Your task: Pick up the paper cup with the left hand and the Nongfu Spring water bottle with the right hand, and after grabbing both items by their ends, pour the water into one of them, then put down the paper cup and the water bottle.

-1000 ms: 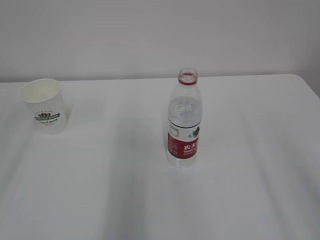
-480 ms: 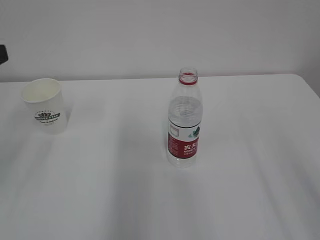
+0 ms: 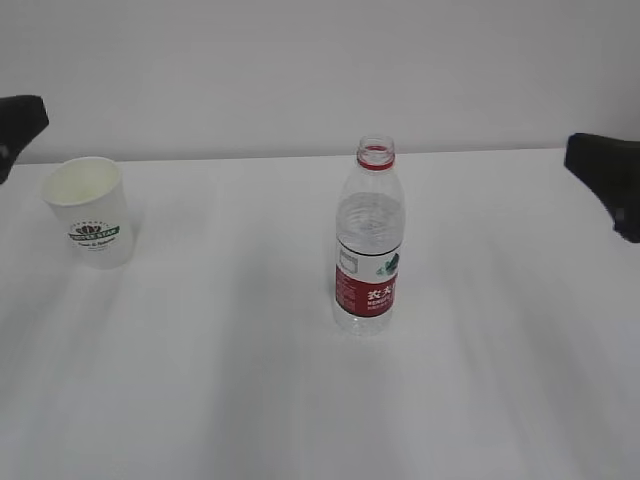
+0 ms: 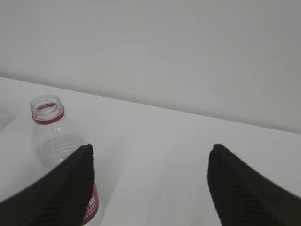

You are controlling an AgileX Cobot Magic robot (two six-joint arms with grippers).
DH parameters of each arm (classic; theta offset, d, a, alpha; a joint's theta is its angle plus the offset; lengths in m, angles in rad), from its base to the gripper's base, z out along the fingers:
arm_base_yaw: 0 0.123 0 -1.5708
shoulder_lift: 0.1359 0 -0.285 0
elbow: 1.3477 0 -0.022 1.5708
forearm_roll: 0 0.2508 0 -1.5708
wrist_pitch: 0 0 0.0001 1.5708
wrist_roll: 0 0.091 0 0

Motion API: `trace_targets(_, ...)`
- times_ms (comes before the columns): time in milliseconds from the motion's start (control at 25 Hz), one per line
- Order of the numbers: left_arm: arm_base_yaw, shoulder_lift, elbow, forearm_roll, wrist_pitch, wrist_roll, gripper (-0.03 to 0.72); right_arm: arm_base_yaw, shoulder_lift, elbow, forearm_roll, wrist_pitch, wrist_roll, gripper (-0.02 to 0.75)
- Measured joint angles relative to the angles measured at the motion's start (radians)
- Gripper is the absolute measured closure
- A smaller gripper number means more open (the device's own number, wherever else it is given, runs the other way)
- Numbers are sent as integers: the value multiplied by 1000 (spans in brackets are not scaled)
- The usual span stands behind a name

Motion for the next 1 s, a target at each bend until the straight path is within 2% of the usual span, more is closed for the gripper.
trace_targets(160, 0, 7, 104, -20, -113, 0, 195, 62, 110, 0, -11, -84, 38, 166)
trace_targets(240, 0, 10, 128, 38, -122, 0, 195, 74, 165, 0, -32, -115, 47, 166)
trace_targets(360, 0, 15, 141, 75, -124, 0, 195, 74, 237, 0, -75, -157, 59, 166)
trace_targets(600, 0, 95, 145, 73, -126, 0, 195, 74, 342, 0, -194, -260, 217, 191)
trace_targets(800, 0, 164, 145, 69, -198, 0, 202, 74, 411, 11, -321, -349, 303, 216)
trace_targets(1000, 0, 188, 145, 67, -256, 0, 204, 74, 451, 77, -372, -471, 374, 218)
